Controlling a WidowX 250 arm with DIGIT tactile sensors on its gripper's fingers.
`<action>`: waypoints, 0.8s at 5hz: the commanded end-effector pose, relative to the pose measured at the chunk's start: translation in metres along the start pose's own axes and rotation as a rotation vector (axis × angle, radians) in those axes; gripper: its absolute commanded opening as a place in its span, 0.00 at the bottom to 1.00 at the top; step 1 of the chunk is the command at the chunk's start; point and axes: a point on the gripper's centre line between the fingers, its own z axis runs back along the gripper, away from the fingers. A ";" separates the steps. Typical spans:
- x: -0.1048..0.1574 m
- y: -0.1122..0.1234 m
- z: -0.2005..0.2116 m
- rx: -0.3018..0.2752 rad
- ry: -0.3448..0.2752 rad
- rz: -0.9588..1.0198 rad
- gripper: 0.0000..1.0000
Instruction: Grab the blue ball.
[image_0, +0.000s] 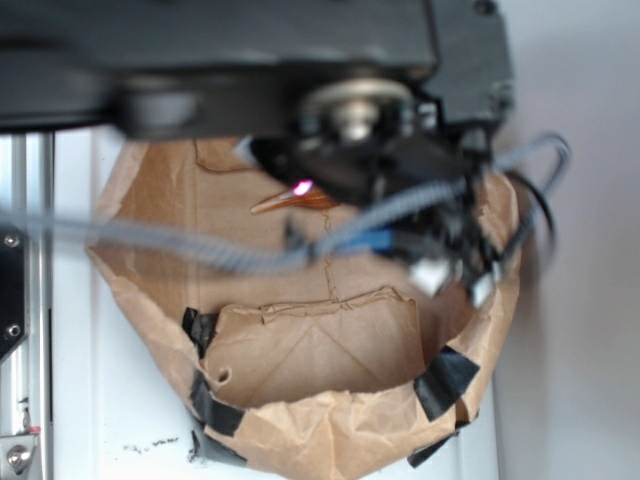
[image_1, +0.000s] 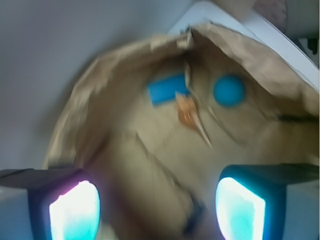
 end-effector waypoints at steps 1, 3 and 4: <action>0.026 0.035 -0.049 0.082 -0.078 0.128 1.00; 0.009 0.082 -0.061 0.132 -0.041 0.275 1.00; 0.012 0.088 -0.069 0.143 -0.039 0.323 1.00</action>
